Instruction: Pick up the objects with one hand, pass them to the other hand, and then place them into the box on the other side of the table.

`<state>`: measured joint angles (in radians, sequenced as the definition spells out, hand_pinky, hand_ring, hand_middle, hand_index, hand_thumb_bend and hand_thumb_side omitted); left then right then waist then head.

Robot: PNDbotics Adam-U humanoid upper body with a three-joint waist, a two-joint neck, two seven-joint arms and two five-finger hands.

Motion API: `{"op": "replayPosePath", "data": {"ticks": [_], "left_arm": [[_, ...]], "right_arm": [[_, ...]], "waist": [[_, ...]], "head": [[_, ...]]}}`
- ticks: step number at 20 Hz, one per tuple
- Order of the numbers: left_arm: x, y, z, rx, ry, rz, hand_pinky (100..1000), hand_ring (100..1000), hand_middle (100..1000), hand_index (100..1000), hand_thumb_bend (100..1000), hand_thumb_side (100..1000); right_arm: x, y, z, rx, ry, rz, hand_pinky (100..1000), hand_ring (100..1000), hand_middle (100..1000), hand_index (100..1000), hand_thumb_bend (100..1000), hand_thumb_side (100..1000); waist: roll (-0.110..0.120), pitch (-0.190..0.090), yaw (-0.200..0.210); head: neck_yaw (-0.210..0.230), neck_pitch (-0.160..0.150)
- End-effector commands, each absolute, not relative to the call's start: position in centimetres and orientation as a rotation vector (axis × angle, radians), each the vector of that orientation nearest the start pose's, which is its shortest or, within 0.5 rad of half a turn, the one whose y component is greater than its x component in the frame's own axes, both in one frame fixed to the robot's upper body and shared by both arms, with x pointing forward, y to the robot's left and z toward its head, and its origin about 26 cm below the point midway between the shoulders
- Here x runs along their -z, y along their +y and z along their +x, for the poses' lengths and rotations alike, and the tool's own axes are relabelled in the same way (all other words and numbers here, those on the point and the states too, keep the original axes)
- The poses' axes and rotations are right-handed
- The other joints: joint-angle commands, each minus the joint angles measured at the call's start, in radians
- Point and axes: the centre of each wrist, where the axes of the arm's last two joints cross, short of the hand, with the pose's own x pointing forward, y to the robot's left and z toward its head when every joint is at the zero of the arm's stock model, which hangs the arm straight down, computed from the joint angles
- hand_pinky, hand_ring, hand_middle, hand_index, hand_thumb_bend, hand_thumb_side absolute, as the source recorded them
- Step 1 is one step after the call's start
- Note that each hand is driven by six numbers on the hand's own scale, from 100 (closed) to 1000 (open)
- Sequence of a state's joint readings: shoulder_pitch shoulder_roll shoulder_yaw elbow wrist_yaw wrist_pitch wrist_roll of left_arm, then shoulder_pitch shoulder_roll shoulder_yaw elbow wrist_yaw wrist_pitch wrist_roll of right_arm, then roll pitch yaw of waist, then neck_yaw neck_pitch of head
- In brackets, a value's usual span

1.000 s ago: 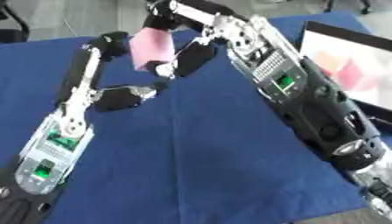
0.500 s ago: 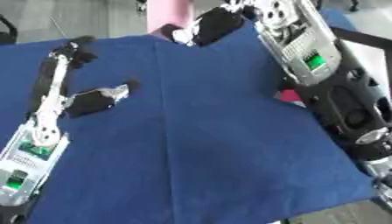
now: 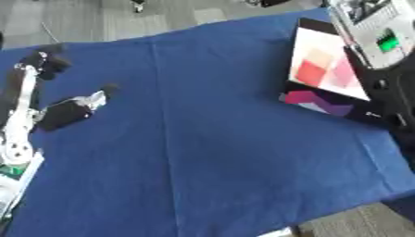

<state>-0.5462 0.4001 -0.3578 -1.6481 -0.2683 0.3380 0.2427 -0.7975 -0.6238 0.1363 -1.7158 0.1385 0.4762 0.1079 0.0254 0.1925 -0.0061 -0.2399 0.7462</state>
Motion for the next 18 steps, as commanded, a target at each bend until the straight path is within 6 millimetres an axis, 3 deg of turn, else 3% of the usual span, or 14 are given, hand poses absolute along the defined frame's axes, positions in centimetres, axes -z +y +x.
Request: {"op": "replayPosePath", "data": {"ticks": [1,6,13,18], "left_arm": [[-18.0,20.1,35.9,0.567,-1.898,0.627,804,737,646,863,689,493],[-18.5,20.9,35.7,0.516,-1.911,0.637,808,739,649,861,668,522],[-19.3,21.3,35.4,0.465,-1.935,0.652,808,738,648,858,672,527],[-19.5,21.5,35.3,0.447,-1.939,0.663,808,738,648,857,673,529]], "right_arm": [[-33.2,-28.4,35.9,-0.598,-1.902,-0.701,874,736,584,618,144,100],[-32.0,-31.9,36.2,-0.505,-1.814,-0.777,875,736,585,620,151,100],[-31.0,-34.2,36.1,-0.451,-1.762,-0.814,875,736,586,620,152,100],[-30.3,-35.8,35.9,-0.412,-1.722,-0.861,874,736,586,619,159,100]], "waist": [[0.014,-0.043,-0.002],[0.021,-0.044,-0.007],[0.030,-0.045,-0.010],[0.029,-0.044,-0.012]], "head": [[-0.025,-0.001],[-0.062,-0.033],[-0.091,-0.108],[-0.120,-0.115]]}}
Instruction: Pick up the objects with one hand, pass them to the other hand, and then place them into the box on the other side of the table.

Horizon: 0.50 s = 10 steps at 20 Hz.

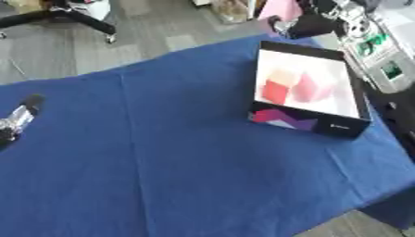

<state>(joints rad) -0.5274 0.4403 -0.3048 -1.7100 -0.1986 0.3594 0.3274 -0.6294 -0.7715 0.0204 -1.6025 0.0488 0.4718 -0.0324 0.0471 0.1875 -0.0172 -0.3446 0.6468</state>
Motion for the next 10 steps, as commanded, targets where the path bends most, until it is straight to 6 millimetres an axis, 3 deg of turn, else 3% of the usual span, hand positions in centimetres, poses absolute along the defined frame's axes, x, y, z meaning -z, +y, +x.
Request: {"op": "replayPosePath", "data": {"ticks": [1,10], "left_arm": [[-19.5,21.6,35.3,0.443,-1.939,0.665,808,738,648,857,673,530],[-19.8,21.8,35.2,0.421,-1.946,0.677,808,738,648,855,671,532]], "right_arm": [[-30.1,-36.1,35.9,-0.405,-1.712,-0.869,874,736,586,619,160,100],[-27.9,-38.7,35.6,-0.354,-1.608,-0.930,872,736,586,618,176,100]], "waist": [[0.008,-0.039,-0.001],[0.011,-0.034,-0.001]], "head": [[-0.022,-0.015],[-0.049,-0.001]]}}
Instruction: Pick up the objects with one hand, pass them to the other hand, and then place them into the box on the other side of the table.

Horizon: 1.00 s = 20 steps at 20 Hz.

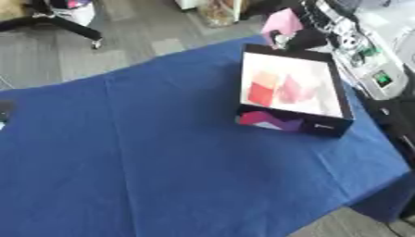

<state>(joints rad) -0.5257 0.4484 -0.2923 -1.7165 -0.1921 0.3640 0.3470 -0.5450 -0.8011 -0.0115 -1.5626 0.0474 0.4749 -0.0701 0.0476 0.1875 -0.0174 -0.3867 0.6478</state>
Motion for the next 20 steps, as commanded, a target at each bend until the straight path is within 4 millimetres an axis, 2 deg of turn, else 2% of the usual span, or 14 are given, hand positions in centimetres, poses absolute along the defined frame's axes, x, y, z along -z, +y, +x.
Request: {"op": "replayPosePath", "data": {"ticks": [1,7,11,13,14,16,17,20], "left_arm": [[-19.8,21.8,35.2,0.420,-1.947,0.678,808,738,648,855,668,533],[-19.9,21.9,35.2,0.405,-1.949,0.684,821,739,648,855,655,537],[-19.9,22.0,35.1,0.398,-1.948,0.688,824,739,649,855,653,538],[-19.9,22.0,35.1,0.395,-1.948,0.689,824,739,649,855,653,538],[-19.9,22.0,35.1,0.393,-1.948,0.690,825,739,649,854,651,539],[-19.9,22.0,35.1,0.388,-1.949,0.690,825,740,649,854,651,540],[-19.9,22.0,35.1,0.386,-1.949,0.690,825,740,649,855,652,539],[-19.9,22.0,35.0,0.384,-1.949,0.690,826,740,650,855,652,539]], "right_arm": [[-27.6,-39.0,35.6,-0.351,-1.596,-0.937,871,736,586,618,178,100],[-25.5,-40.4,35.4,-0.352,-1.510,-0.964,869,739,593,629,201,100],[-24.2,-41.1,35.4,-0.393,-1.449,-0.975,867,753,624,667,305,100],[-23.9,-41.3,35.3,-0.410,-1.434,-0.978,867,753,624,667,305,100],[-23.8,-41.4,35.3,-0.420,-1.426,-0.982,873,776,690,735,405,100],[-23.4,-41.7,35.3,-0.448,-1.402,-0.997,888,799,736,787,457,123],[-23.3,-41.8,35.3,-0.457,-1.391,-1.009,901,823,776,845,497,176],[-23.0,-42.1,35.3,-0.478,-1.370,-1.055,926,878,848,918,544,249]], "waist": [[0.011,-0.034,-0.001],[0.015,-0.032,0.000],[0.018,-0.031,0.000],[0.019,-0.031,0.000],[0.019,-0.031,0.000],[0.020,-0.030,0.001],[0.021,-0.030,0.001],[0.021,-0.030,0.002]], "head": [[-0.008,-0.001],[-0.003,0.014],[0.000,0.022],[0.001,0.023],[0.002,0.025],[0.004,0.027],[0.005,0.028],[0.012,0.032]]}}
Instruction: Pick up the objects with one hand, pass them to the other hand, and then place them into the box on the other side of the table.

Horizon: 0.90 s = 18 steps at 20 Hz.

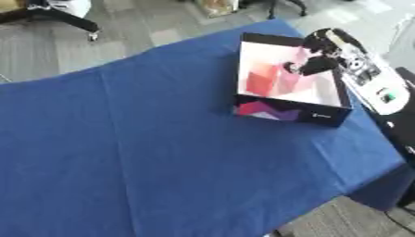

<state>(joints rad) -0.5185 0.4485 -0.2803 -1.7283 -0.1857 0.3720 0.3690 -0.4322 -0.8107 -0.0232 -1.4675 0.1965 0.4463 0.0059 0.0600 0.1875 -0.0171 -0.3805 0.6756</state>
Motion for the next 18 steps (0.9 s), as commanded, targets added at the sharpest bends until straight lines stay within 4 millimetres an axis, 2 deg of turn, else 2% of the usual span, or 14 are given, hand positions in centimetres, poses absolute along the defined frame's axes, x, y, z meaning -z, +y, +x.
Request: {"op": "replayPosePath", "data": {"ticks": [1,6,11,15,18], "left_arm": [[-19.9,22.0,35.0,0.383,-1.949,0.691,826,740,650,855,652,539],[-19.9,22.0,35.0,0.378,-1.948,0.693,826,740,650,855,653,537],[-19.9,22.2,35.0,0.368,-1.947,0.699,826,740,649,856,656,536],[-19.9,22.3,34.9,0.353,-1.948,0.707,824,738,647,855,657,533],[-20.0,22.4,34.9,0.346,-1.948,0.713,824,738,647,854,657,531]], "right_arm": [[-23.0,-42.2,35.3,-0.482,-1.365,-1.071,932,888,859,926,547,261],[-22.7,-42.5,35.3,-0.497,-1.343,-1.131,943,921,897,957,553,282],[-22.7,-42.5,35.2,-0.492,-1.346,-1.151,941,917,893,957,550,289],[-23.5,-42.0,34.9,-0.436,-1.411,-1.159,939,912,891,959,533,289],[-24.7,-41.2,34.6,-0.372,-1.505,-1.142,940,905,887,959,483,307]], "waist": [[0.008,-0.030,0.001],[0.008,-0.031,0.002],[0.009,-0.031,0.003],[0.009,-0.032,0.003],[0.008,-0.032,0.003]], "head": [[0.008,0.006],[0.018,0.009],[0.021,0.014],[0.032,0.019],[0.052,0.024]]}}
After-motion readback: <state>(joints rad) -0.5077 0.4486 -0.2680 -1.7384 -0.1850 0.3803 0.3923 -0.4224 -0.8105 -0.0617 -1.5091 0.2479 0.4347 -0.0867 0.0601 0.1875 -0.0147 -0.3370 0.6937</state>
